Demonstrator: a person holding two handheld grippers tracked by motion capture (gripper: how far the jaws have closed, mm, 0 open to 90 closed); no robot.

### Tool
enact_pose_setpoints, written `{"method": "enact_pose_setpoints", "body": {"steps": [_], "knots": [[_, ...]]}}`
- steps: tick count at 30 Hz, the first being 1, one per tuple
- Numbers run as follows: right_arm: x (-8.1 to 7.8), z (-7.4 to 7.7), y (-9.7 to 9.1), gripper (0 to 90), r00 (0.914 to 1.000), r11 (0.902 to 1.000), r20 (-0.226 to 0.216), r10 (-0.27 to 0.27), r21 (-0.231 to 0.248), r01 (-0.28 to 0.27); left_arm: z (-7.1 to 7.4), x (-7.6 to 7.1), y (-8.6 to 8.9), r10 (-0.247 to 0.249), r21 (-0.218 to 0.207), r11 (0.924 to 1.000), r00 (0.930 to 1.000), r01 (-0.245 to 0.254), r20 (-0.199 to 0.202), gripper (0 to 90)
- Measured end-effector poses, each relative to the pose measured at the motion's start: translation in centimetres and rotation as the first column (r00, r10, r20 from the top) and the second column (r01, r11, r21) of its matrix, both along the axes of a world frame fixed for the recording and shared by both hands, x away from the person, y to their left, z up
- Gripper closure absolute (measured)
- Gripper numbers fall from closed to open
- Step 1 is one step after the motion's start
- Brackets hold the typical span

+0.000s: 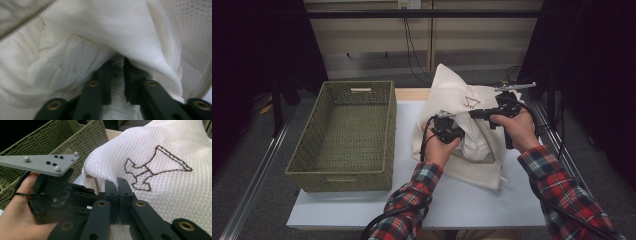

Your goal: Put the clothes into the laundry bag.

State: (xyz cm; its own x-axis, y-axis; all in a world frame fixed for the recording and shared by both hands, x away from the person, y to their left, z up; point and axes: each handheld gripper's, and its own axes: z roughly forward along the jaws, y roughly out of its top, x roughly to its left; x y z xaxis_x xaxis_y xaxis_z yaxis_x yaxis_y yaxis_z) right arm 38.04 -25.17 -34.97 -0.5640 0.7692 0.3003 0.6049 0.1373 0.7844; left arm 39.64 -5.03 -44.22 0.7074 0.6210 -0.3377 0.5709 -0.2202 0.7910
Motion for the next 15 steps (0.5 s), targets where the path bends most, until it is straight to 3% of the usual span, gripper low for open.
{"method": "enact_pose_setpoints", "body": {"steps": [4, 7, 9, 12, 15], "knots": [[0.0, -0.1, 0.3, 88.9, 0.9999, 0.9999, -0.001, 0.012, -0.004, -0.012, 0.6, -0.4, 0.8, -0.003, 0.026, 0.9996, 0.9995, 0.004, -0.031, 57.0], [0.0, -0.2, 0.4, 88.8, 0.9998, 0.9997, 0.003, 0.020, -0.012, -0.020, 1.2, -0.6, 1.6, -0.014, 0.083, 0.9964, 0.9998, 0.015, -0.015, 40.5], [0.1, -0.2, 0.3, 88.8, 0.9998, 0.9998, 0.002, 0.018, -0.011, -0.018, 1.5, -0.7, 2.0, -0.016, 0.118, 0.9928, 0.9996, 0.019, -0.025, 30.7], [0.1, -0.2, 0.3, 88.7, 0.9999, 0.9998, 0.008, 0.011, -0.017, -0.011, 2.2, -1.1, 2.5, -0.051, 0.175, 0.9831, 0.9984, 0.055, -0.026, 22.6], [0.1, 0.0, 0.3, 88.7, 0.9999, 0.9996, 0.016, 0.001, -0.027, -0.001, 3.0, -1.3, 3.1, -0.051, 0.190, 0.9804, 0.9987, 0.051, -0.005, 18.7]]}}
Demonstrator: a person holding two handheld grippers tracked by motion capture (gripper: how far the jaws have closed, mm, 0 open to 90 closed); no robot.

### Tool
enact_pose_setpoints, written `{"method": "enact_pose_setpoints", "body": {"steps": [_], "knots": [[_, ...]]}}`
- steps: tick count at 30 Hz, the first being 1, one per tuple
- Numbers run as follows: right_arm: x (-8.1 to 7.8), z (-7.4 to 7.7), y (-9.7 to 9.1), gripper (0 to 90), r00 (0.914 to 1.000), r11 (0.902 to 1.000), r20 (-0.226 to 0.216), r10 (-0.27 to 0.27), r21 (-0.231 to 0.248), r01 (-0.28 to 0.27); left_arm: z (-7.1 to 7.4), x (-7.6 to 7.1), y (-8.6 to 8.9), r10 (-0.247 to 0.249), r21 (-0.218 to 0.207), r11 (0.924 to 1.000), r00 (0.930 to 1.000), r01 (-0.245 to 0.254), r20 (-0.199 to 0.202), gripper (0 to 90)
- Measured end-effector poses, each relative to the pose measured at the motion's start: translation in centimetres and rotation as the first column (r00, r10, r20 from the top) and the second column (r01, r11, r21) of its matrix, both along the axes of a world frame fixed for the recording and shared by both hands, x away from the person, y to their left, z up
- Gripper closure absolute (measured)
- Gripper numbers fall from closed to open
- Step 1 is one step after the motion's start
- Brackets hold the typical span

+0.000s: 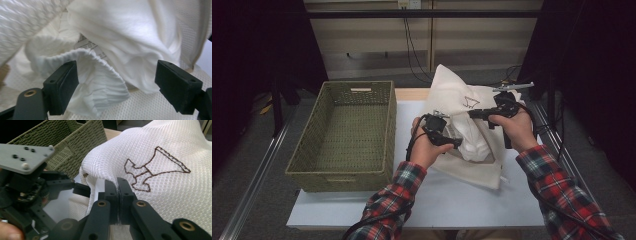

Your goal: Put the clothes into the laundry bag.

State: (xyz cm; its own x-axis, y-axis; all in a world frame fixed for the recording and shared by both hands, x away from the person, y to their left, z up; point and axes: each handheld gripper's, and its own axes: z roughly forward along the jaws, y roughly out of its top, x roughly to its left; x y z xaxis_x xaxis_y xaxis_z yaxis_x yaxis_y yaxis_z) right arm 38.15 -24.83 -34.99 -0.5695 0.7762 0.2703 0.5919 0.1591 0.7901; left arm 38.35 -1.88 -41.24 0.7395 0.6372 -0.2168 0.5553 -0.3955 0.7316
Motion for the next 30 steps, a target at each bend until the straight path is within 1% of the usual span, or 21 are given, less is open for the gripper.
{"method": "enact_pose_setpoints", "body": {"steps": [1, 2, 5, 6, 7, 9, 10, 11, 12, 13, 14, 16, 18, 21, 23, 24, 25, 26, 28, 29, 30], "knots": [[0.0, 0.0, 0.0, 88.7, 1.0000, 1.0000, 0.000, 0.002, 0.000, -0.002, 0.2, 0.0, 0.1, 0.008, -0.001, 1.0000, 1.0000, -0.008, 0.001, 17.9], [0.0, 0.1, 0.1, 88.7, 1.0000, 1.0000, 0.000, -0.001, -0.003, 0.001, 0.4, 0.1, 0.4, 0.001, 0.007, 1.0000, 1.0000, -0.001, 0.000, 16.9], [0.0, 0.1, 0.3, 88.7, 1.0000, 1.0000, 0.000, 0.005, -0.007, -0.005, 1.0, 0.5, 0.9, 0.023, 0.019, 0.9996, 0.9996, -0.023, 0.018, 16.0], [0.0, 0.1, 0.4, 88.7, 1.0000, 1.0000, 0.000, 0.007, -0.006, -0.007, 1.2, 0.6, 1.2, 0.047, 0.006, 0.9989, 0.9987, -0.047, 0.021, 15.9], [0.0, 0.1, 0.4, 88.7, 1.0000, 0.9999, -0.001, 0.009, -0.006, -0.009, 1.4, 0.8, 1.4, 0.050, 0.014, 0.9986, 0.9983, -0.050, 0.030, 15.8], [0.0, 0.2, 0.3, 88.7, 0.9999, 0.9999, -0.001, 0.011, -0.004, -0.011, 1.8, 1.1, 1.8, 0.063, 0.000, 0.9980, 0.9971, -0.063, 0.043, 16.1], [0.0, 0.2, 0.3, 88.8, 0.9999, 0.9999, -0.002, 0.013, 0.001, -0.013, 2.0, 1.3, 2.1, 0.059, 0.013, 0.9981, 0.9969, -0.060, 0.052, 16.8], [0.0, 0.2, 0.3, 88.7, 0.9999, 0.9999, -0.003, 0.015, 0.005, -0.015, 2.1, 1.5, 2.2, 0.069, 0.016, 0.9974, 0.9958, -0.070, 0.060, 16.8], [0.0, 0.3, 0.3, 88.7, 0.9999, 0.9999, -0.003, 0.016, 0.002, -0.016, 2.2, 1.6, 2.3, 0.074, 0.028, 0.9967, 0.9940, -0.076, 0.081, 16.9], [-0.1, 0.3, 0.3, 88.7, 0.9998, 0.9998, -0.005, 0.020, -0.002, -0.020, 2.3, 1.9, 2.4, 0.071, 0.026, 0.9970, 0.9939, -0.074, 0.084, 17.5], [-0.1, 0.3, 0.3, 88.7, 0.9998, 0.9998, -0.004, 0.021, -0.002, -0.021, 2.4, 2.2, 2.5, 0.082, 0.027, 0.9961, 0.9923, -0.084, 0.093, 17.6], [-0.1, 0.4, 0.2, 88.7, 0.9997, 0.9997, -0.004, 0.023, 0.007, -0.023, 2.5, 2.6, 2.5, 0.073, 0.027, 0.9967, 0.9909, -0.077, 0.113, 17.8], [-0.1, 0.4, 0.3, 88.7, 0.9996, 0.9996, -0.003, 0.026, 0.002, -0.026, 2.6, 3.0, 2.4, 0.065, 0.044, 0.9965, 0.9890, -0.071, 0.133, 18.1], [-0.1, 0.4, 0.4, 88.7, 0.9996, 0.9996, -0.010, 0.027, 0.010, -0.027, 2.4, 3.8, 2.2, 0.065, 0.037, 0.9969, 0.9913, -0.070, 0.114, 24.0], [0.0, 0.3, 0.4, 88.6, 0.9996, 0.9996, -0.012, 0.027, 0.011, -0.026, 2.1, 4.2, 2.1, 0.058, 0.040, 0.9973, 0.9918, -0.063, 0.114, 26.8], [0.0, 0.2, 0.4, 88.6, 0.9995, 0.9995, -0.015, 0.027, 0.013, -0.027, 2.0, 4.4, 2.0, 0.062, 0.037, 0.9971, 0.9905, -0.067, 0.123, 30.3], [0.0, 0.1, 0.4, 88.6, 0.9994, 0.9994, -0.013, 0.031, 0.014, -0.031, 1.9, 4.6, 2.0, 0.049, 0.038, 0.9978, 0.9896, -0.055, 0.136, 30.6], [0.0, 0.1, 0.4, 88.6, 0.9994, 0.9994, -0.014, 0.032, 0.013, -0.032, 1.8, 4.7, 2.0, 0.056, 0.032, 0.9976, 0.9893, -0.061, 0.135, 33.0], [0.1, 0.1, 0.5, 88.6, 0.9995, 0.9995, -0.015, 0.029, 0.015, -0.029, 1.7, 4.9, 1.9, 0.037, 0.042, 0.9982, 0.9882, -0.044, 0.148, 34.2], [0.1, 0.1, 0.5, 88.6, 0.9994, 0.9994, -0.014, 0.033, 0.013, -0.032, 1.8, 4.8, 1.9, 0.042, 0.036, 0.9982, 0.9889, -0.048, 0.142, 34.1], [0.1, 0.1, 0.5, 88.5, 0.9994, 0.9995, -0.017, 0.029, 0.014, -0.029, 1.8, 4.9, 2.0, 0.046, 0.016, 0.9987, 0.9874, -0.049, 0.151, 33.9]]}}
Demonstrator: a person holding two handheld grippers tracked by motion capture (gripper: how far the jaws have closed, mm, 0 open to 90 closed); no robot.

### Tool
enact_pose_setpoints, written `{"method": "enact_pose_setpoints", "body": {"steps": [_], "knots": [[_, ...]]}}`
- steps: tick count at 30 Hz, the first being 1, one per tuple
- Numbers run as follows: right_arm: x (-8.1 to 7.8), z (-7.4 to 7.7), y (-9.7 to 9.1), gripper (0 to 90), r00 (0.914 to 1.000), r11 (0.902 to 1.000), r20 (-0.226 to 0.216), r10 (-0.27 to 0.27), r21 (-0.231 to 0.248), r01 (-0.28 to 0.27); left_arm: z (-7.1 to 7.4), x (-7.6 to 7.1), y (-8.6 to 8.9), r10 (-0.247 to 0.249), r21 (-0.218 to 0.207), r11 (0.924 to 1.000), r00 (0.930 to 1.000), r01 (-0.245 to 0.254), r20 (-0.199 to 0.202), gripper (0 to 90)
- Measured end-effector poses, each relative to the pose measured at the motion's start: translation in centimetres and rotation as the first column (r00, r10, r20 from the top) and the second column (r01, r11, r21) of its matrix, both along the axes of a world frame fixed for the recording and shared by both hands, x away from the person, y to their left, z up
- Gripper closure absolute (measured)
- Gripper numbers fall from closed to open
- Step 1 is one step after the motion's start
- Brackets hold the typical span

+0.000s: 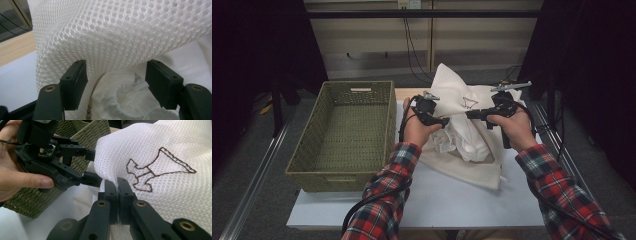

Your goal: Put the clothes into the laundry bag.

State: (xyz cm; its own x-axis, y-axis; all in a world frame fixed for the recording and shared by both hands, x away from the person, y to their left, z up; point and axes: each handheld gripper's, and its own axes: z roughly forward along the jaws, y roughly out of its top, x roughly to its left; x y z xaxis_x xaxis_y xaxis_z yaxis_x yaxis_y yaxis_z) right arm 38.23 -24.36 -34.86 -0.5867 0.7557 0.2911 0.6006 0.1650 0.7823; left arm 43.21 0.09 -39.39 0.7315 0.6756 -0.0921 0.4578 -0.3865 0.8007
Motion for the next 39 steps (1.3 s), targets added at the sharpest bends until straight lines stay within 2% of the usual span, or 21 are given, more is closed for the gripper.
{"method": "enact_pose_setpoints", "body": {"steps": [1, 4, 6, 8, 10, 13, 16, 18, 19, 20, 21, 23, 24, 25, 27, 29, 30, 31, 33, 36, 39], "knots": [[0.0, 0.0, 0.0, 88.5, 1.0000, 1.0000, 0.001, -0.006, 0.003, 0.006, 0.2, 0.0, 0.1, -0.002, 0.011, 0.9999, 1.0000, 0.002, -0.003, 33.3], [0.1, 0.0, -0.2, 88.5, 0.9999, 0.9999, 0.008, -0.012, 0.000, 0.012, 0.5, -0.1, 0.4, 0.027, 0.000, 0.9996, 0.9988, -0.027, -0.040, 26.5], [0.1, 0.1, -0.2, 88.5, 0.9999, 0.9999, 0.009, -0.014, 0.006, 0.014, 0.9, -0.2, 0.7, 0.037, -0.003, 0.9993, 0.9992, -0.037, -0.013, 22.7], [0.1, 0.0, -0.2, 88.5, 0.9999, 0.9999, 0.009, -0.011, 0.003, 0.011, 1.3, -0.2, 0.7, 0.017, -0.004, 0.9999, 0.9999, -0.017, 0.000, 17.9], [0.2, 0.1, 0.0, 88.5, 0.9999, 1.0000, 0.006, -0.010, 0.002, 0.010, 1.3, -0.2, 0.2, -0.012, 0.018, 0.9998, 0.9998, 0.012, 0.012, 13.4], [0.2, 0.2, 0.3, 88.5, 0.9999, 1.0000, 0.009, -0.006, 0.003, 0.006, 1.0, -0.1, -0.4, -0.025, 0.030, 0.9993, 0.9997, 0.025, 0.008, 12.1], [0.3, 0.4, 0.4, 88.5, 1.0000, 1.0000, 0.009, -0.001, 0.001, 0.001, 0.7, 0.4, -0.6, -0.026, -0.010, 0.9996, 0.9989, 0.026, 0.039, 22.2], [0.3, 0.4, 0.4, 88.5, 0.9999, 1.0000, 0.012, 0.003, -0.003, -0.003, 0.5, 0.6, -0.6, -0.056, -0.010, 0.9984, 0.9980, 0.056, 0.030, 39.9], [0.3, 0.4, 0.4, 88.5, 1.0000, 1.0000, 0.009, 0.003, 0.000, -0.003, 0.5, 0.7, -0.6, -0.056, -0.007, 0.9984, 0.9978, 0.056, 0.037, 41.8], [0.3, 0.4, 0.4, 88.4, 1.0000, 1.0000, 0.004, 0.001, 0.005, -0.001, 0.6, 0.6, -0.7, -0.069, -0.019, 0.9974, 0.9975, 0.069, 0.017, 49.3], [0.3, 0.3, 0.4, 88.4, 1.0000, 1.0000, 0.006, 0.005, 0.004, -0.005, 0.7, 0.5, -0.8, -0.052, -0.032, 0.9981, 0.9986, 0.053, 0.011, 60.6], [0.3, 0.2, 0.5, 88.3, 0.9999, 1.0000, 0.007, 0.009, 0.003, -0.009, 1.0, 0.4, -0.7, -0.070, -0.014, 0.9974, 0.9975, 0.070, 0.002, 72.8], [0.2, 0.1, 0.5, 88.2, 1.0000, 1.0000, 0.004, 0.007, 0.002, -0.007, 1.1, 0.3, -0.7, -0.060, -0.018, 0.9980, 0.9982, 0.060, 0.001, 77.7], [0.2, 0.0, 0.5, 88.1, 0.9999, 0.9999, 0.002, 0.011, 0.007, -0.011, 1.3, 0.2, -0.7, -0.061, -0.003, 0.9981, 0.9981, 0.061, -0.006, 84.3], [0.1, -0.1, 0.6, 87.5, 0.9999, 0.9999, 0.003, 0.010, 0.007, -0.010, 1.4, 0.0, -0.6, -0.053, -0.034, 0.9981, 0.9977, 0.052, -0.042, 86.1], [0.0, -0.1, 0.6, 86.1, 0.9999, 0.9999, 0.009, 0.014, 0.002, -0.014, 1.5, -0.1, -0.4, -0.070, -0.023, 0.9974, 0.9967, 0.069, -0.042, 86.3], [-0.1, -0.1, 0.5, 84.7, 0.9999, 0.9999, 0.008, 0.011, 0.006, -0.011, 1.4, -0.2, -0.4, -0.063, -0.039, 0.9973, 0.9970, 0.062, -0.045, 86.2], [-0.2, 0.0, 0.5, 81.9, 0.9998, 0.9999, 0.014, 0.013, 0.002, -0.013, 1.4, -0.3, -0.3, -0.062, -0.028, 0.9978, 0.9971, 0.061, -0.045, 86.2], [-0.3, 0.3, 0.6, 78.5, 0.9993, 0.9998, 0.037, 0.011, -0.018, -0.010, 1.3, -0.3, -0.3, -0.059, -0.043, 0.9975, 0.9968, 0.056, -0.053, 86.2], [-0.7, 0.9, 0.9, 68.9, 0.9971, 0.9994, 0.073, 0.020, -0.029, -0.018, 1.3, -0.3, -0.4, -0.054, -0.012, 0.9985, 0.9964, 0.053, -0.066, 86.2], [-1.0, 1.7, 0.9, 68.0, 0.9951, 0.9997, 0.097, 0.020, -0.014, -0.018, 1.1, -0.3, -0.5, -0.036, -0.019, 0.9992, 0.9967, 0.035, -0.073, 86.2]]}}
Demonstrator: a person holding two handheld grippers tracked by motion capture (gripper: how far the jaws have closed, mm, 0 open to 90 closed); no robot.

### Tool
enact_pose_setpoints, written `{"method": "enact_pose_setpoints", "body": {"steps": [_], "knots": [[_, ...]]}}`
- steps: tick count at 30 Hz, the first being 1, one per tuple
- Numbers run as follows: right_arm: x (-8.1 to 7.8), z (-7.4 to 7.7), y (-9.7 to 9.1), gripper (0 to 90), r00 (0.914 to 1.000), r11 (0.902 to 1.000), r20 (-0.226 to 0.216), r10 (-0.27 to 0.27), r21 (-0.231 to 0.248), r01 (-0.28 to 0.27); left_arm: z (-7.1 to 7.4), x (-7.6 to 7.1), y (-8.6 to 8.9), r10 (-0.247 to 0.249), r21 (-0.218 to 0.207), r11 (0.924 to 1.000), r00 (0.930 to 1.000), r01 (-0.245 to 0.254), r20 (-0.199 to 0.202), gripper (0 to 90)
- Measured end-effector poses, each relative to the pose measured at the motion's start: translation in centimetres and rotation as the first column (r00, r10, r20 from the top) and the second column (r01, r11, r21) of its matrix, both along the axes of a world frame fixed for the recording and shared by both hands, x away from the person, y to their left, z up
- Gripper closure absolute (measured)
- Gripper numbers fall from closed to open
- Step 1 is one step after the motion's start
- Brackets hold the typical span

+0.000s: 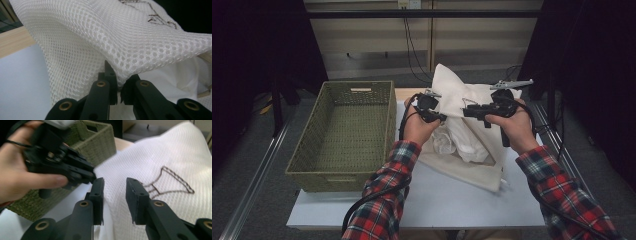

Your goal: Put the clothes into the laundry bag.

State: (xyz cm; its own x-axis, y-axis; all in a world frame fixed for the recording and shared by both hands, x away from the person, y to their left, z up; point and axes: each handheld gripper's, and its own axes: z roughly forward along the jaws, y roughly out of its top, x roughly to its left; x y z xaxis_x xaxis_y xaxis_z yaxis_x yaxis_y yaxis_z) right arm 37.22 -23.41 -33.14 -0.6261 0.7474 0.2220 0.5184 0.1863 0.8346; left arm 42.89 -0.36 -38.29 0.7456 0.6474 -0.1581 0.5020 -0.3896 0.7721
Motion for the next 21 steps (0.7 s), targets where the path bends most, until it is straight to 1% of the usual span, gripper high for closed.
{"method": "enact_pose_setpoints", "body": {"steps": [1, 2, 3, 4, 5, 6, 7, 8, 9, 10, 11, 12, 13, 14, 15, 16, 17, 18, 20, 21], "knots": [[-0.2, 0.3, 0.1, 67.1, 0.9999, 1.0000, 0.012, 0.007, -0.001, -0.007, 0.0, 0.1, 0.1, 0.001, 0.000, 1.0000, 1.0000, -0.001, -0.006, 86.2], [-0.4, 0.6, 0.2, 68.1, 0.9996, 0.9998, 0.022, 0.019, 0.002, -0.020, 0.0, 0.1, 0.1, 0.011, -0.009, 0.9999, 0.9998, -0.011, -0.016, 86.3], [-0.6, 0.6, 0.4, 68.0, 0.9992, 0.9995, 0.024, 0.031, 0.003, -0.031, 0.0, 0.1, 0.1, 0.001, 0.006, 1.0000, 0.9998, -0.001, -0.017, 86.3], [-0.8, 0.6, 0.7, 68.2, 0.9990, 0.9992, 0.020, 0.039, 0.003, -0.039, 0.0, 0.2, 0.1, 0.001, 0.006, 1.0000, 0.9999, 0.000, -0.014, 86.3], [-0.9, 0.5, 0.9, 69.8, 0.9982, 0.9985, 0.025, 0.055, -0.006, -0.055, -0.1, 0.2, 0.1, 0.003, 0.004, 1.0000, 0.9998, -0.003, -0.020, 86.3], [-1.0, 0.3, 1.2, 70.2, 0.9967, 0.9969, 0.019, 0.079, -0.009, -0.079, -0.1, 0.2, 0.0, 0.012, -0.007, 0.9999, 0.9997, -0.012, -0.023, 86.3], [-1.1, -0.1, 1.4, 70.0, 0.9958, 0.9958, 0.002, 0.091, 0.008, -0.091, 0.0, 0.2, 0.0, 0.012, 0.005, 0.9999, 0.9999, -0.012, -0.013, 86.2], [-1.1, -0.5, 1.6, 70.4, 0.9949, 0.9946, -0.026, 0.098, 0.036, -0.097, 0.1, 0.1, 0.0, 0.016, 0.010, 0.9998, 0.9997, -0.016, -0.016, 86.2], [-1.0, -1.0, 1.9, 71.8, 0.9936, 0.9928, -0.035, 0.107, 0.058, -0.105, 0.1, 0.1, -0.1, 0.019, 0.001, 0.9998, 0.9997, -0.019, -0.017, 86.2], [-1.0, -1.4, 2.1, 73.0, 0.9923, 0.9913, -0.046, 0.115, 0.069, -0.111, 0.1, 0.1, 0.0, 0.016, -0.002, 0.9999, 0.9997, -0.016, -0.020, 86.2], [-1.1, -1.9, 2.3, 73.8, 0.9915, 0.9910, -0.052, 0.119, 0.068, -0.115, 0.2, 0.1, 0.0, 0.018, 0.003, 0.9998, 0.9994, -0.018, -0.031, 86.3], [-1.1, -2.7, 2.6, 82.8, 0.9916, 0.9907, -0.040, 0.123, 0.063, -0.121, 0.1, 0.1, 0.1, 0.021, -0.005, 0.9998, 0.9993, -0.021, -0.030, 86.3], [-1.2, -3.2, 2.7, 88.1, 0.9907, 0.9904, -0.025, 0.134, 0.038, -0.133, 0.1, 0.1, 0.2, 0.016, -0.003, 0.9999, 0.9994, -0.016, -0.032, 86.3], [-1.1, -3.5, 2.8, 89.5, 0.9912, 0.9914, -0.027, 0.129, 0.025, -0.129, 0.1, 0.1, 0.2, 0.020, -0.005, 0.9998, 0.9993, -0.020, -0.033, 86.3], [-1.1, -3.9, 2.8, 90.0, 0.9919, 0.9921, -0.029, 0.124, 0.024, -0.123, 0.1, 0.1, 0.2, 0.023, -0.007, 0.9997, 0.9992, -0.023, -0.032, 86.3], [-1.0, -4.3, 2.9, 90.0, 0.9902, 0.9906, -0.037, 0.135, 0.029, -0.134, 0.0, 0.1, 0.2, 0.021, -0.015, 0.9997, 0.9993, -0.022, -0.031, 86.3], [-0.9, -4.8, 3.0, 90.0, 0.9904, 0.9909, -0.036, 0.133, 0.022, -0.133, 0.0, 0.1, 0.2, 0.024, -0.017, 0.9996, 0.9992, -0.024, -0.032, 86.3], [-0.8, -5.2, 3.1, 90.0, 0.9921, 0.9924, -0.029, 0.122, 0.011, -0.122, 0.0, 0.1, 0.2, 0.023, -0.011, 0.9997, 0.9992, -0.023, -0.031, 86.3], [-0.6, -6.0, 3.5, 90.0, 0.9904, 0.9906, -0.027, 0.136, 0.018, -0.135, 0.0, 0.1, 0.1, 0.026, -0.013, 0.9996, 0.9991, -0.026, -0.033, 86.3], [-0.6, -6.4, 3.7, 90.0, 0.9903, 0.9903, -0.013, 0.139, 0.009, -0.138, 0.0, 0.1, 0.1, 0.029, -0.014, 0.9995, 0.9992, -0.030, -0.027, 86.3]]}}
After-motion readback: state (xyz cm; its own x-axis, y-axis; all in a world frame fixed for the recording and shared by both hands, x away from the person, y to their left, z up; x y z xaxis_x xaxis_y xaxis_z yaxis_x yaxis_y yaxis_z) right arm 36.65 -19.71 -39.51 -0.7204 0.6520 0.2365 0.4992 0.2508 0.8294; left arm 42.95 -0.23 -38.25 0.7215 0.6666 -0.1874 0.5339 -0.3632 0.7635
